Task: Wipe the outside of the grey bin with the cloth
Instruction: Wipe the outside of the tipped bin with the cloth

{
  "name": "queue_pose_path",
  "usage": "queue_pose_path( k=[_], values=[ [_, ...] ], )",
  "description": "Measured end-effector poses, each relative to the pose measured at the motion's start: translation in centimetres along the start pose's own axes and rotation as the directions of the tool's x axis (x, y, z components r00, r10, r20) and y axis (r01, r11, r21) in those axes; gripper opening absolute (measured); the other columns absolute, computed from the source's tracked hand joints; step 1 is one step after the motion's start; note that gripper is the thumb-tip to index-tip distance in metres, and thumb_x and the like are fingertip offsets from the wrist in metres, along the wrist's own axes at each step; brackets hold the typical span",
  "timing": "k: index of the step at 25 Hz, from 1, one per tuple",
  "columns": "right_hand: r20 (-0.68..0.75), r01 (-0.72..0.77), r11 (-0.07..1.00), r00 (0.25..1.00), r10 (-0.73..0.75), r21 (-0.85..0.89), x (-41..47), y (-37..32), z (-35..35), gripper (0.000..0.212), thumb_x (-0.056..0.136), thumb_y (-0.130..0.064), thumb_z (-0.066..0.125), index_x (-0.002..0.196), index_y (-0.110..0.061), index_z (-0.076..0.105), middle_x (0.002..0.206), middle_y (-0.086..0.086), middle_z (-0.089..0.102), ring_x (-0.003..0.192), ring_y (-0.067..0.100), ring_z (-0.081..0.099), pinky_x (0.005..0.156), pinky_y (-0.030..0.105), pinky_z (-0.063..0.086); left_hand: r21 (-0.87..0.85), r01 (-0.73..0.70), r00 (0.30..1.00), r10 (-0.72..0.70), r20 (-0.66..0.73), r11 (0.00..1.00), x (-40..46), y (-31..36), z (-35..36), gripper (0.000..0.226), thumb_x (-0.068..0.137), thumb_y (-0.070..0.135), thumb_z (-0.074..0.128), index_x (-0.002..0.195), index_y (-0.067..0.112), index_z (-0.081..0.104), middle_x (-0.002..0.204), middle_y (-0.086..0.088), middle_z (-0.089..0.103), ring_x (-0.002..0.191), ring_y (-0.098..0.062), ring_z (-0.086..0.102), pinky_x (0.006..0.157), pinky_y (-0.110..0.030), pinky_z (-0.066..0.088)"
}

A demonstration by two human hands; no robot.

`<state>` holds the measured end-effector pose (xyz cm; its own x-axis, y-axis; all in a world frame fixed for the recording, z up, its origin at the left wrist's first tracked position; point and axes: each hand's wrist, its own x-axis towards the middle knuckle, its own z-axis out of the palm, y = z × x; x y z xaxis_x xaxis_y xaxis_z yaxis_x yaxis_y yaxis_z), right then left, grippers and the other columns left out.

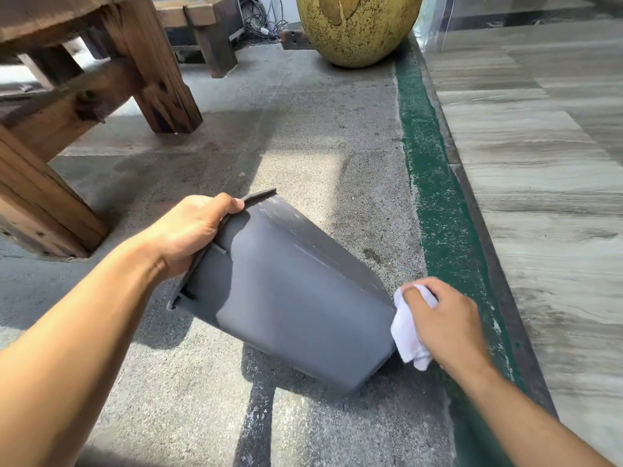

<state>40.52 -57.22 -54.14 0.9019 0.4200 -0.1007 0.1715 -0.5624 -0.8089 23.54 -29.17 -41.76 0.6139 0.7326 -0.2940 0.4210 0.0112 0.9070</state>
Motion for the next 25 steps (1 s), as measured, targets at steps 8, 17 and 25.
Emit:
queue_pose_path(
  k=[8,17,25],
  values=[
    [0.109,0.377,0.904,0.908,-0.404,0.204,1.7,-8.7,2.8,0.016,0.083,-0.035,0.076,0.097,-0.027,0.075,0.096,-0.015,0.073,0.091,0.003,0.067,0.081,0.025,0.052,-0.107,0.221,0.972,-0.211,0.1,0.969,-0.6,-1.7,0.4,0.047,0.096,0.05,0.058,0.106,0.008,0.076,0.098,-0.015,0.08,0.072,-0.026,0.076,0.063,-0.032,0.06],
    [0.242,0.685,0.728,0.709,-0.663,-0.014,0.4,-14.9,10.0,0.029,0.09,-0.042,0.067,0.107,-0.019,0.071,0.11,0.002,0.064,0.104,0.025,0.063,0.089,0.041,0.052,-0.158,0.252,0.966,-0.257,-0.01,0.955,-0.3,-1.8,1.3,0.039,0.102,0.043,0.053,0.098,0.01,0.073,0.076,-0.013,0.078,0.054,-0.023,0.072,0.048,-0.025,0.055],
    [-0.008,0.655,0.717,0.737,-0.676,-0.24,-1.8,-4.0,8.1,0.021,0.091,-0.037,0.063,0.101,-0.021,0.072,0.108,0.0,0.063,0.091,0.024,0.064,0.074,0.034,0.053,-0.142,0.231,0.958,-0.25,-0.141,0.963,0.3,-2.5,0.6,0.025,0.098,0.029,0.058,0.084,0.012,0.069,0.058,-0.007,0.072,0.041,-0.021,0.064,0.045,-0.024,0.05]
  ],
)
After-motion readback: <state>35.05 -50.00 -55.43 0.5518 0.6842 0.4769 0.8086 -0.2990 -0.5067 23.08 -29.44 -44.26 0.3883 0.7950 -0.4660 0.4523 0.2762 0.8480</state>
